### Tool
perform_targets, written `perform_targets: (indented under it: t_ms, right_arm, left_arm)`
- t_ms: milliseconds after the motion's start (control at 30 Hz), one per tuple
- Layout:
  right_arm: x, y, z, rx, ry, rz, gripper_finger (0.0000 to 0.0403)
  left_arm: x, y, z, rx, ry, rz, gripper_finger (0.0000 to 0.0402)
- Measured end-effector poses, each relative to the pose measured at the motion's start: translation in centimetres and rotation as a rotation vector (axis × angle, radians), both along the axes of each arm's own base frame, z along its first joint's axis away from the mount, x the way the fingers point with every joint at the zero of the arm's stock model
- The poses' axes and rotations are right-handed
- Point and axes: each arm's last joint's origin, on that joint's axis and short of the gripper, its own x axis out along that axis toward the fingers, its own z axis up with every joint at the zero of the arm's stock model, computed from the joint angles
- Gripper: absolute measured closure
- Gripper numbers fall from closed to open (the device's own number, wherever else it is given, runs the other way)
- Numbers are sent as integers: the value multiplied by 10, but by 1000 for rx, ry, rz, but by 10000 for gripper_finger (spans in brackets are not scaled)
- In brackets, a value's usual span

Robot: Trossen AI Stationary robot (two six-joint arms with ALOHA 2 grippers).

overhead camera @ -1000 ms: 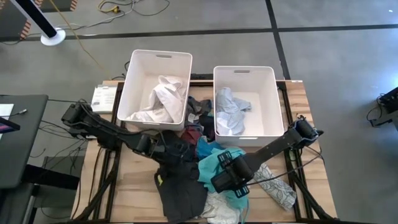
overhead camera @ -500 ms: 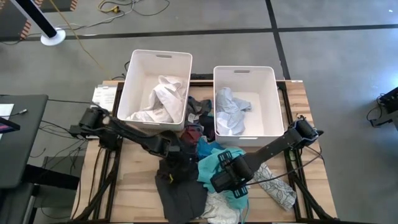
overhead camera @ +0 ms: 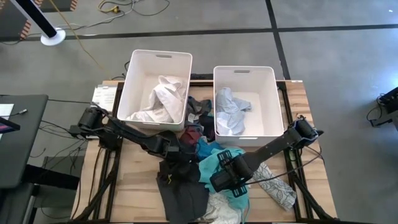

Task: Sort clothes
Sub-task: Put the black pants into the right white laundry bin

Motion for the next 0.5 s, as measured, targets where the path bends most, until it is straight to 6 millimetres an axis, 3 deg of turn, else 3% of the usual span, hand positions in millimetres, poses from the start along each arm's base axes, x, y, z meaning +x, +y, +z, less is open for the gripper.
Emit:
perform_targets:
  t_ms: [233, 500]
  right_arm:
    - [1, 0, 5, -16, -18, -8, 117]
    - [11, 3, 45, 8, -182, -49, 117]
  left_arm:
    - [-16, 7, 42, 62, -114, 50, 384]
    - [-52, 20, 106, 95, -307, 159, 384]
